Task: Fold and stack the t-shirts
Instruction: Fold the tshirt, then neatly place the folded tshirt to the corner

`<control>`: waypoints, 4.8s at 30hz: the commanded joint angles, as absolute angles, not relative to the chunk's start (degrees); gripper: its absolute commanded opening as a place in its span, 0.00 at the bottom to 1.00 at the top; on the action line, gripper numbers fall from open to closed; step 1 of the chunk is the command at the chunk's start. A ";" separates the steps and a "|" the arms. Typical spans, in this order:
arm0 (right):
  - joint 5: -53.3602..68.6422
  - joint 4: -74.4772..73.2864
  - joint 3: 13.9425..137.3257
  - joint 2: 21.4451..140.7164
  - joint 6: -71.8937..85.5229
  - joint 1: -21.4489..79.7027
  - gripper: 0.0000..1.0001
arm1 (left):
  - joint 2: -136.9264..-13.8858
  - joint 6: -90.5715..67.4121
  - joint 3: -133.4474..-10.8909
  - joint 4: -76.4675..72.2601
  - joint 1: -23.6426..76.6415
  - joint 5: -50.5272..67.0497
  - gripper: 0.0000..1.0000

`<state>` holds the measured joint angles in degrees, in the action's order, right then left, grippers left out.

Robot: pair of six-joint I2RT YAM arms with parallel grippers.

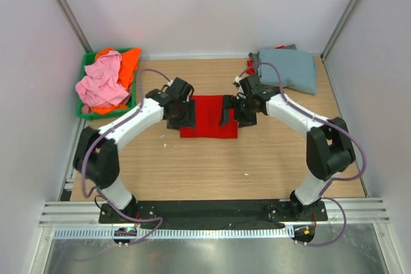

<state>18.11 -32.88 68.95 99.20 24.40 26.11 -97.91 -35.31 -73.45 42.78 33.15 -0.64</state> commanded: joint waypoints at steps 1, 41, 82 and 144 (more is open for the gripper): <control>11.79 -38.93 76.72 90.27 21.01 25.32 0.97 | -86.85 -32.35 -79.80 52.88 33.22 -6.49 0.64; 32.95 10.80 64.52 122.08 39.80 12.48 0.68 | -27.25 -34.28 -50.53 52.38 33.22 -32.08 1.00; 28.21 -54.04 136.90 127.52 17.14 3.69 0.02 | -24.78 -35.86 -49.40 52.82 33.22 -34.01 1.00; 41.57 -32.79 150.03 149.23 32.87 -24.43 0.08 | -29.62 -36.30 -49.57 53.09 33.22 -34.19 1.00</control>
